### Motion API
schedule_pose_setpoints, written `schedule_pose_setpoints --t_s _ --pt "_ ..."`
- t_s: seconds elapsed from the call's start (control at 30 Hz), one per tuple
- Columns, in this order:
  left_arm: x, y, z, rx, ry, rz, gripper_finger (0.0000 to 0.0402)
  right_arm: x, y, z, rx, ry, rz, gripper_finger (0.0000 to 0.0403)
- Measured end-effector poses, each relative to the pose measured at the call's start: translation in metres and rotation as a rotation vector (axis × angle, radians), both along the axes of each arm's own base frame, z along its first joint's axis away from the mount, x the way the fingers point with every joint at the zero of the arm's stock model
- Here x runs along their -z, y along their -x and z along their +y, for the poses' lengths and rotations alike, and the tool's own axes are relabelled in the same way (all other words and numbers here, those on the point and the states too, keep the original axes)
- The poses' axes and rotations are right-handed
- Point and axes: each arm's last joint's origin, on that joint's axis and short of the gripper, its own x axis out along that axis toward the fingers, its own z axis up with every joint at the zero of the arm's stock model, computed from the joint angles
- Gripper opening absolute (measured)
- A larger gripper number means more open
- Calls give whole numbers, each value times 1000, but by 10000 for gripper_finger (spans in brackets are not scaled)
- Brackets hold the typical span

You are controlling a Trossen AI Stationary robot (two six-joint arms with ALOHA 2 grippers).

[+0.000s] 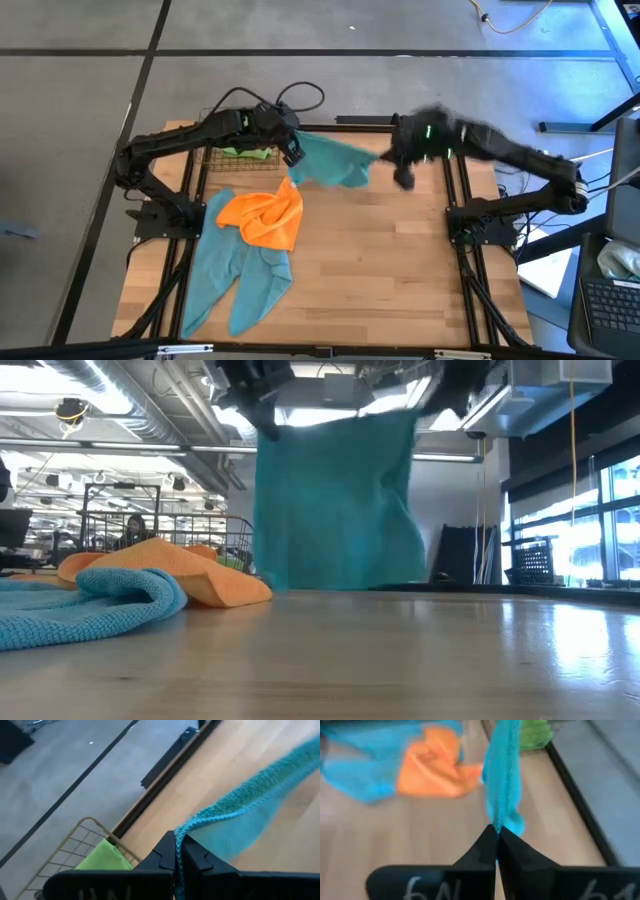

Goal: Fold microfiber towels
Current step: Fold the blue microfiber cloth

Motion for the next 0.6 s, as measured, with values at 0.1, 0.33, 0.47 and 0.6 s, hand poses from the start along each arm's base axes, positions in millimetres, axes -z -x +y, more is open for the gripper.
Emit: schedule_pose_setpoints --t_s 0.1,0.33,0.47,0.6 --pt "0 0 0 18 13 -1 0 11 3 -10 283 11 56 7" --pt "1 0 -2 19 -2 23 0 -2 4 -4 164 -37 -24 8" --pt "1 1 -1 30 -15 42 0 -17 2 -6 -26 -146 -179 8" --pt "1 0 -2 39 -14 34 0 -11 5 -6 95 -100 -92 8"
